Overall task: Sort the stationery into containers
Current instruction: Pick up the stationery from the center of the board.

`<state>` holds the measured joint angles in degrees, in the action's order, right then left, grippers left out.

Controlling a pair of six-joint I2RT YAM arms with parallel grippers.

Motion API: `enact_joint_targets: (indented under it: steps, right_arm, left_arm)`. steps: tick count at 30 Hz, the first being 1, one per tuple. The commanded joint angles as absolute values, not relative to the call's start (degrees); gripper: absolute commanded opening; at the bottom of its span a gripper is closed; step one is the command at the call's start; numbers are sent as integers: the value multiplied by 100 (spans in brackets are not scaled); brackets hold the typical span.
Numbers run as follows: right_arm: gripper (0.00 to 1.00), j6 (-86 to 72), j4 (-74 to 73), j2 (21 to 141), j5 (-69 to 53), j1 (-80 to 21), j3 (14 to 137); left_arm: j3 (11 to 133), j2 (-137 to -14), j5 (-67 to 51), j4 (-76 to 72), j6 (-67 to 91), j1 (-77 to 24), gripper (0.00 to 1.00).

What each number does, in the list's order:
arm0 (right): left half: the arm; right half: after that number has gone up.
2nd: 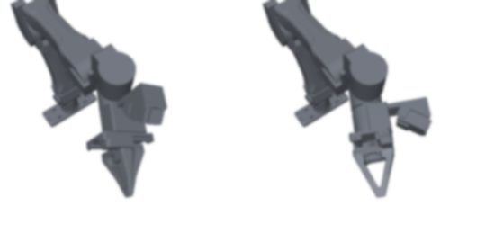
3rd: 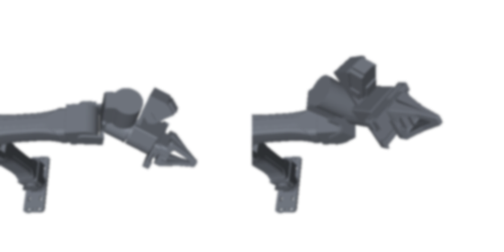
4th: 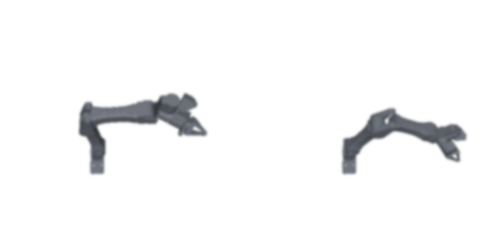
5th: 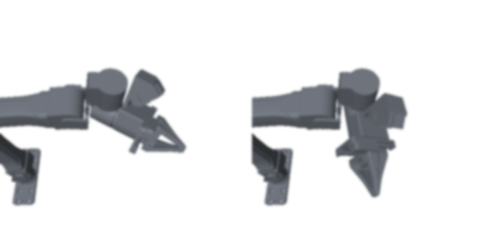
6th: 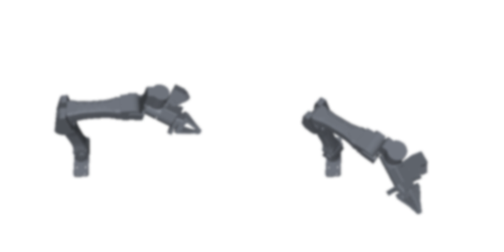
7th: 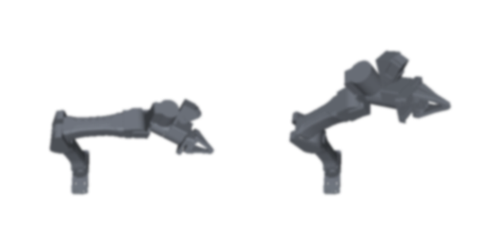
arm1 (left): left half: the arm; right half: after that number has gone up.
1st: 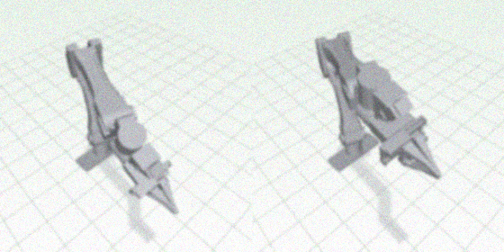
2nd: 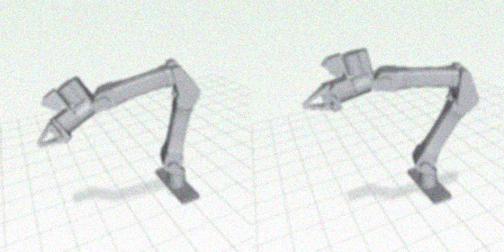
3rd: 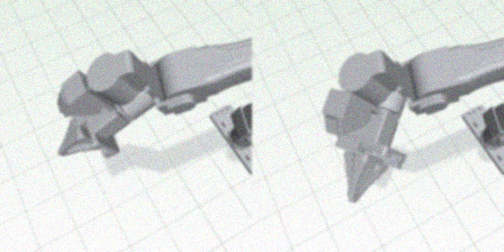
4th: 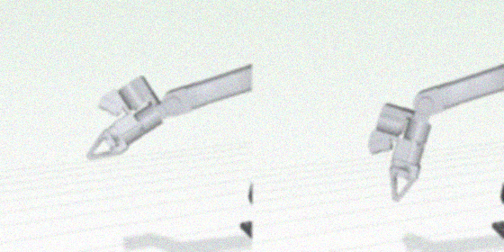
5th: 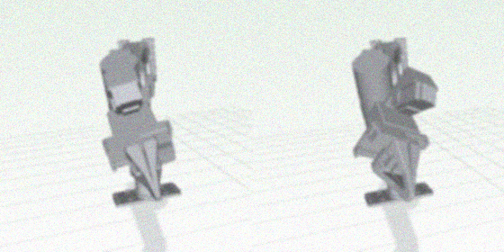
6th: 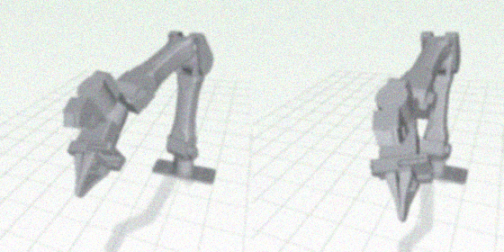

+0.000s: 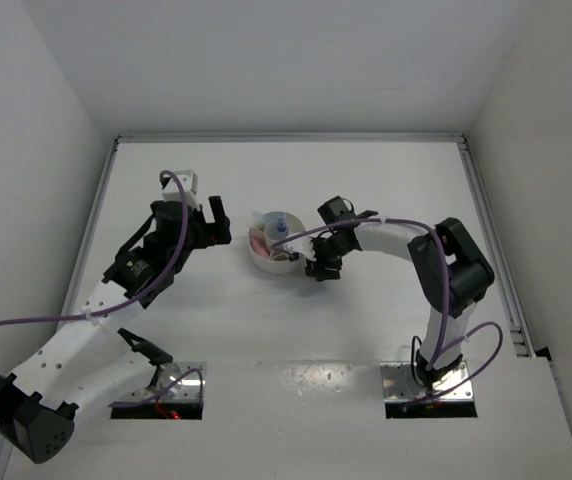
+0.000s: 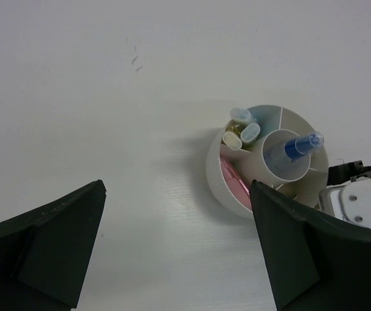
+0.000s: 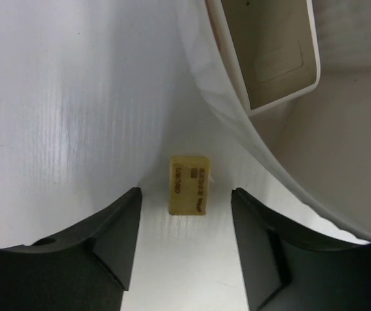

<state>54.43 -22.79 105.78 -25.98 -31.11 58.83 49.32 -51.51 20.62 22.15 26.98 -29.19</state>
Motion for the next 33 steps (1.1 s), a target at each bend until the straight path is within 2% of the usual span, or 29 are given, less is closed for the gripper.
enact_joint_targets:
  steps: [1,3,4,7,13,24,27,33]
  right_arm:
    - [56,5493,-2127,10749,-2479,-3226,5994]
    - [50,5493,-2179,10749,-2479,-3226,5994]
    - [40,5493,-2180,10749,-2479,-3226,5994]
    - [22,5493,-2180,10749,-2418,-3226,5942]
    - [8,5493,-2311,10573,-2347,-3155,5889]
    - [2,4625,-2321,8781,-2268,-3103,6073]
    - [2,4247,-2101,8780,-2206,-3103,6248]
    - [2,3508,-1865,9570,-2259,-3182,6829]
  left_arm:
    - [4939,-5036,2004,2021,2628,-2848,100]
    - [4939,-5036,2004,2021,2628,-2848,100]
    - [4939,-5036,2004,2021,2628,-2848,100]
    - [4939,-5036,2004,2021,2628,-2848,100]
    - [4939,-4984,2004,2021,2628,-2848,100]
    - [4939,-4983,2004,1969,2628,-2848,100]
    - [4939,-4983,2004,1969,2628,-2848,100]
    - [4939,-4983,2004,1969,2628,-2848,100]
